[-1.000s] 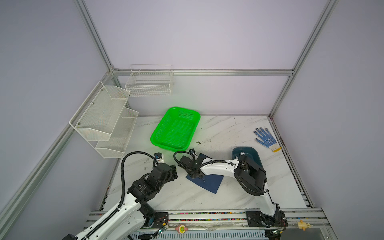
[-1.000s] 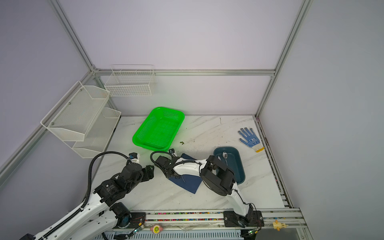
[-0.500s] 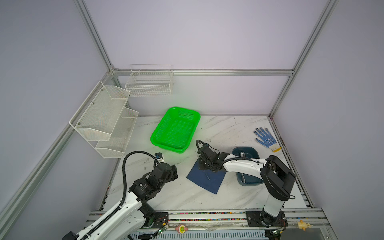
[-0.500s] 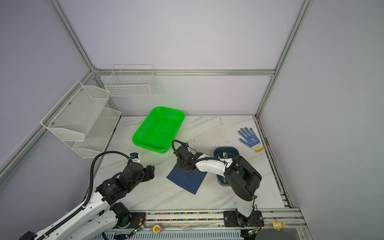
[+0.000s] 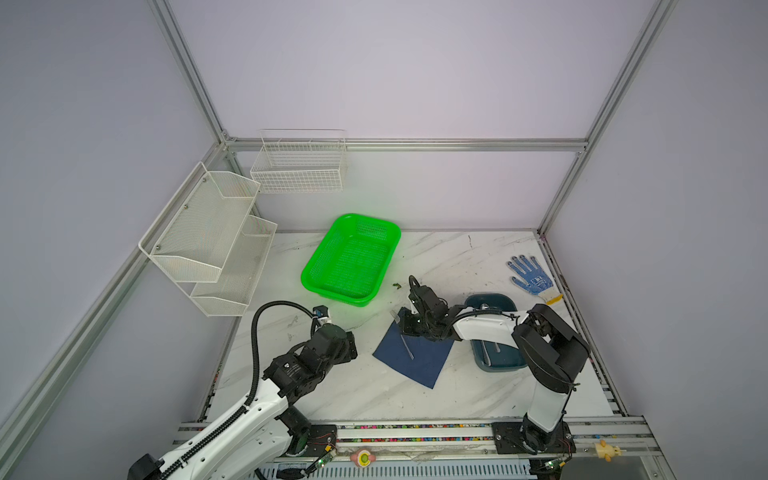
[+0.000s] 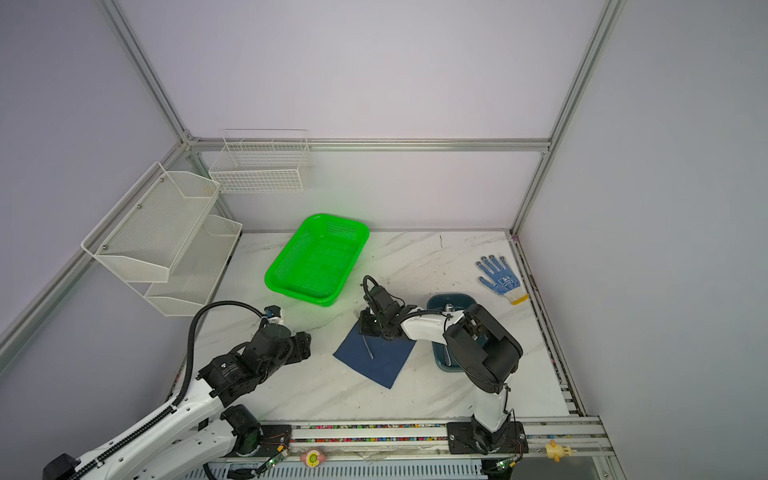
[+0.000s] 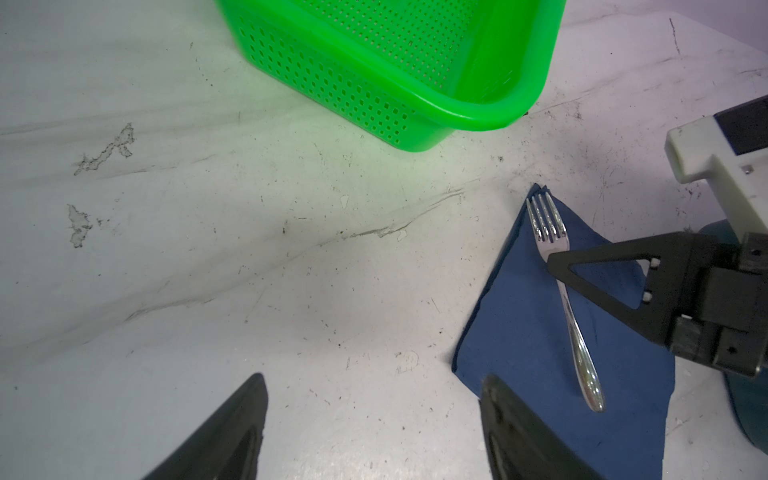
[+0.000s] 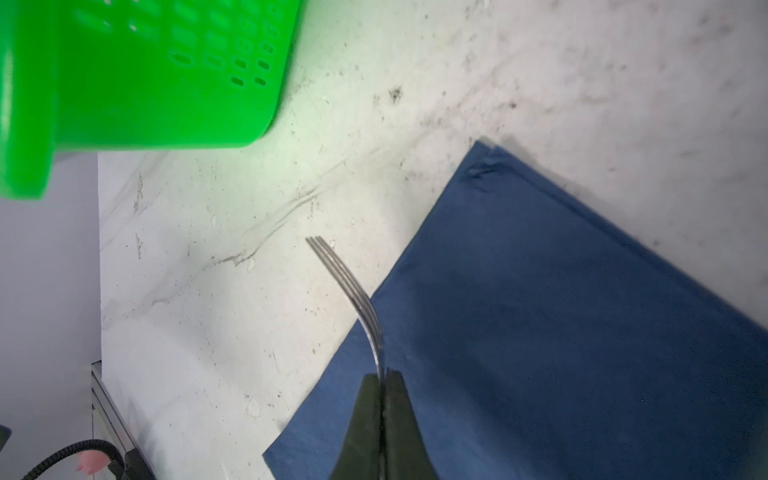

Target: Place the utensils on the paper napkin and roll it up

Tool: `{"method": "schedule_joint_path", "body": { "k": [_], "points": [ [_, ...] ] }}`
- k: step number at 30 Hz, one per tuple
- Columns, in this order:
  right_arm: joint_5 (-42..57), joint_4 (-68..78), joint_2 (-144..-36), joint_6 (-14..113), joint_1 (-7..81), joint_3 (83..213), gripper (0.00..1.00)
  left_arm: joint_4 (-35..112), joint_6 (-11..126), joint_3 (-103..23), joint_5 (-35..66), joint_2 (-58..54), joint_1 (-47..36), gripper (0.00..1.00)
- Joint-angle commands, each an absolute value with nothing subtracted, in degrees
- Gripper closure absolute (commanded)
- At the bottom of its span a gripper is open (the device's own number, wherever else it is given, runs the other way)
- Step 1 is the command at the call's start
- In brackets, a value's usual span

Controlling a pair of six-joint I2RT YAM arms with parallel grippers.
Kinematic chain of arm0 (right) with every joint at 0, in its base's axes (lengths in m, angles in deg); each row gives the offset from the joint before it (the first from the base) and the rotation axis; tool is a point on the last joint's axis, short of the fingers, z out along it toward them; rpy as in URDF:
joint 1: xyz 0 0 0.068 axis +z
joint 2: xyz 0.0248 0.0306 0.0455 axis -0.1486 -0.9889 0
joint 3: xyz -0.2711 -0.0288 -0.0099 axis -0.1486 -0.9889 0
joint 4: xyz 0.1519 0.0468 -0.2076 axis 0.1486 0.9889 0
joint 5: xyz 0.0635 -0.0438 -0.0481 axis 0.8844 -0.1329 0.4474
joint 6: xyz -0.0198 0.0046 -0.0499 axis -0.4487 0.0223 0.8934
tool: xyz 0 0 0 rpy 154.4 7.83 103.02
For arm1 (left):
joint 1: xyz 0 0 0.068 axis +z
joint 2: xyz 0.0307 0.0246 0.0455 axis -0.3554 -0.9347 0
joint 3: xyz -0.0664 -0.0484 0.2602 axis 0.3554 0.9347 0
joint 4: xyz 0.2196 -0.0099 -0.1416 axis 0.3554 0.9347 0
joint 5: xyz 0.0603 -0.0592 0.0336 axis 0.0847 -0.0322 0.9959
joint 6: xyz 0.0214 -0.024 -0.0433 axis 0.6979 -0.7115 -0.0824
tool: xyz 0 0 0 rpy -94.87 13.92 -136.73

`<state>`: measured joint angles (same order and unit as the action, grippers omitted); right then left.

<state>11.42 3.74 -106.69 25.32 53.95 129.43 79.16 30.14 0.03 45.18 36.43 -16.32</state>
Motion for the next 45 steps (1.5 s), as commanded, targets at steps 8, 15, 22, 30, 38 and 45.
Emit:
{"method": "schedule_joint_path", "body": {
  "k": [8, 15, 22, 30, 38, 45],
  "points": [
    [13.52, 2.26, -102.99, 18.66, 53.55, 126.13, 0.96, 76.53, 30.97, -3.73, 44.52, 35.95, -16.09, 0.20],
    [13.44, 0.28, -103.36, 14.87, 53.55, 124.04, 0.95, 75.24, 31.12, -3.80, 43.02, 34.79, -16.09, 0.21],
    [12.37, -0.59, -104.61, 15.63, 53.54, 125.04, 0.94, 74.98, 31.32, -3.65, 43.01, 34.84, -16.09, 0.20],
    [12.77, -0.85, -105.87, 16.21, 53.55, 124.87, 0.92, 74.97, 31.41, -3.30, 43.13, 35.15, -16.09, 0.21],
    [10.65, -0.73, -105.29, 16.18, 53.54, 124.70, 0.87, 74.62, 31.06, -2.59, 42.78, 34.98, -16.09, 0.21],
    [8.50, 2.48, -105.25, 17.93, 53.55, 126.45, 0.86, 74.76, 31.12, -2.41, 43.23, 36.02, -16.10, 0.20]
  ]
}}
